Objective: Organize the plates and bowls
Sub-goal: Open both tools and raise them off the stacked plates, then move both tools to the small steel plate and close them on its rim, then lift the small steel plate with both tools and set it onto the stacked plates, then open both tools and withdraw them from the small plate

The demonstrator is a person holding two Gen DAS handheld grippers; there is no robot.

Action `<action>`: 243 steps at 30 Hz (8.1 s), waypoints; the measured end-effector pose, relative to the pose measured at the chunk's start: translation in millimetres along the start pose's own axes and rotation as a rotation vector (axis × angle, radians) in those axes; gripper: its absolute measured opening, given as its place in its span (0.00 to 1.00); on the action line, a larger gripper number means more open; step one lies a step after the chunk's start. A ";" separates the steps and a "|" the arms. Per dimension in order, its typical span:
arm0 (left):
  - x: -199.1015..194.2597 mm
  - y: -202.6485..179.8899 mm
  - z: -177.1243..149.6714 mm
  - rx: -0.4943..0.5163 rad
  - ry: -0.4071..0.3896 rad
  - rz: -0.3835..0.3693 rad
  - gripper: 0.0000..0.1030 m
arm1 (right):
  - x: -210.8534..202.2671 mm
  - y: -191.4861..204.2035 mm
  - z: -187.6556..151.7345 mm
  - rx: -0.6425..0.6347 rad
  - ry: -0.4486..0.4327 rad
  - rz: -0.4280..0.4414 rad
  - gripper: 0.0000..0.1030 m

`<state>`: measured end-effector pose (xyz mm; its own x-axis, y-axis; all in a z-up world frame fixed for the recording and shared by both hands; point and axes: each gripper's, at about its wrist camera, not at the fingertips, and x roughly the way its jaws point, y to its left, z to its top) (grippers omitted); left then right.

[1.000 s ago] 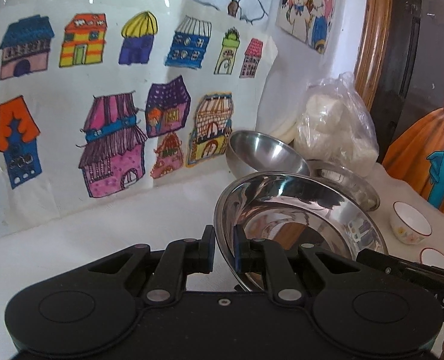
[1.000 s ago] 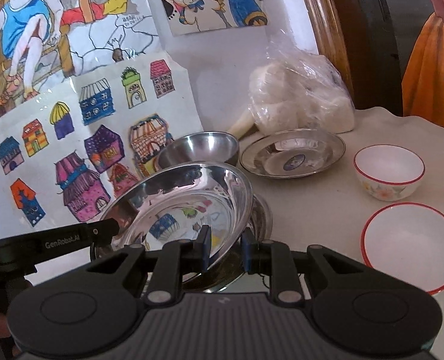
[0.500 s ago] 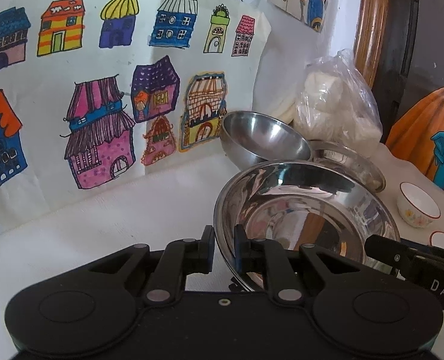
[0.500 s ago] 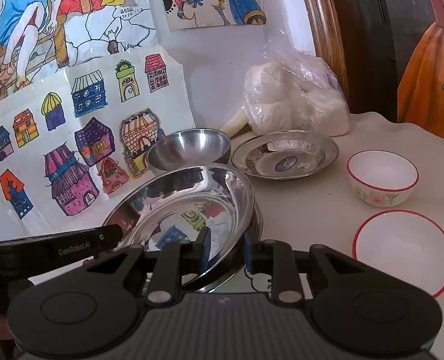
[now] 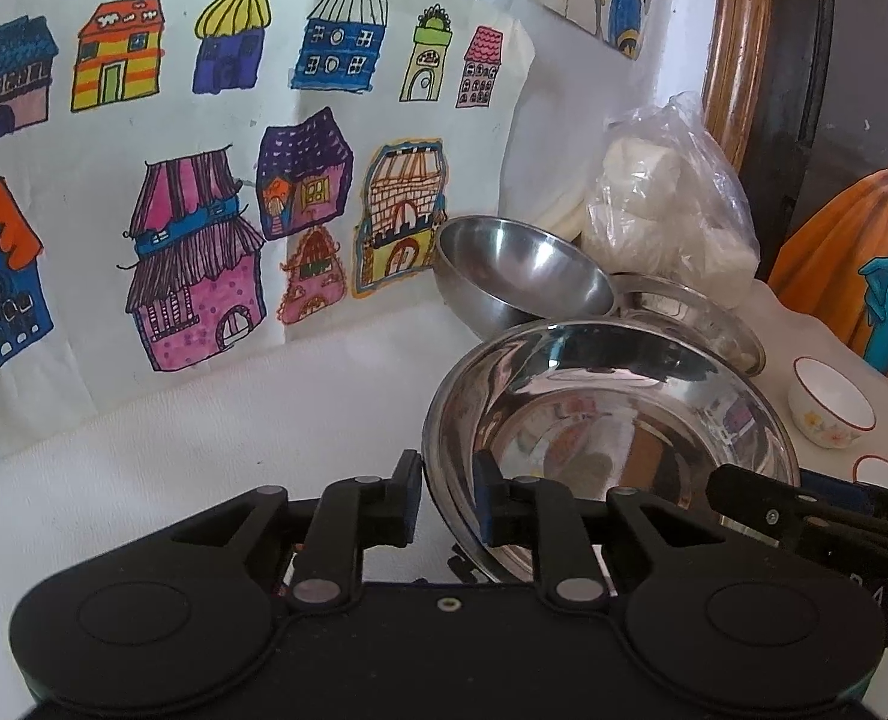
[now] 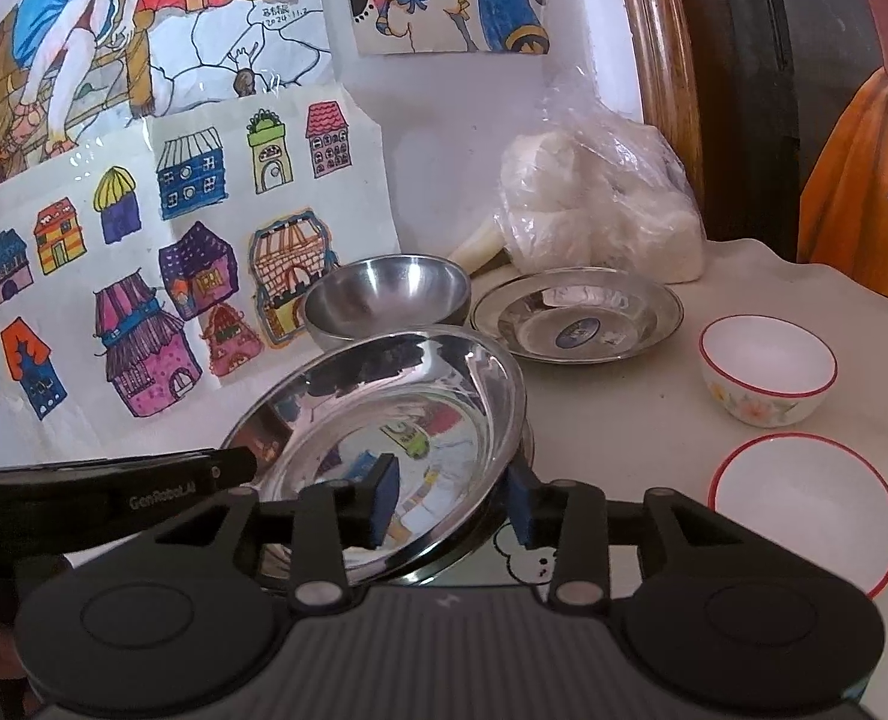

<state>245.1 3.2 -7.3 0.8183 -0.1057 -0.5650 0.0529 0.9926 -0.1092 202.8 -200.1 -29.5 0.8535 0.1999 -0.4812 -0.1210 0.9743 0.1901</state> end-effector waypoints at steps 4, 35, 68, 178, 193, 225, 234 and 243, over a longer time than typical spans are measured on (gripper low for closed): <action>-6.1 -0.1 -0.4 -0.006 -0.009 -0.004 0.25 | -4.3 0.9 1.4 0.001 0.003 0.009 0.43; -267.6 24.8 96.7 -0.025 -0.394 -0.049 0.99 | -260.1 38.8 114.6 -0.105 -0.349 0.233 1.00; 23.7 18.1 126.9 0.047 -0.036 0.047 0.99 | 27.0 -25.5 137.4 -0.213 -0.072 0.076 1.00; 15.8 -47.6 86.5 -0.247 0.122 -0.325 0.24 | 50.5 -114.5 121.9 -0.040 0.074 0.156 0.23; -6.8 8.7 40.7 -0.277 0.170 -0.244 0.24 | 28.0 -41.5 68.6 -0.132 0.106 0.176 0.24; -12.5 15.7 20.5 -0.208 0.179 -0.183 0.24 | 27.0 -17.3 25.3 -0.183 0.147 0.184 0.40; -14.0 12.5 20.0 -0.170 0.175 -0.164 0.25 | 25.0 -3.7 20.1 -0.264 0.141 0.143 0.49; -14.1 14.6 19.6 -0.171 0.161 -0.145 0.38 | 23.7 9.1 10.5 -0.390 0.134 0.076 0.69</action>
<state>245.5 20.4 15.1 0.7073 -0.2675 -0.6543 0.0540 0.9434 -0.3273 227.3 -187.6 -30.2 0.7642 0.2596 -0.5905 -0.3864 0.9173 -0.0968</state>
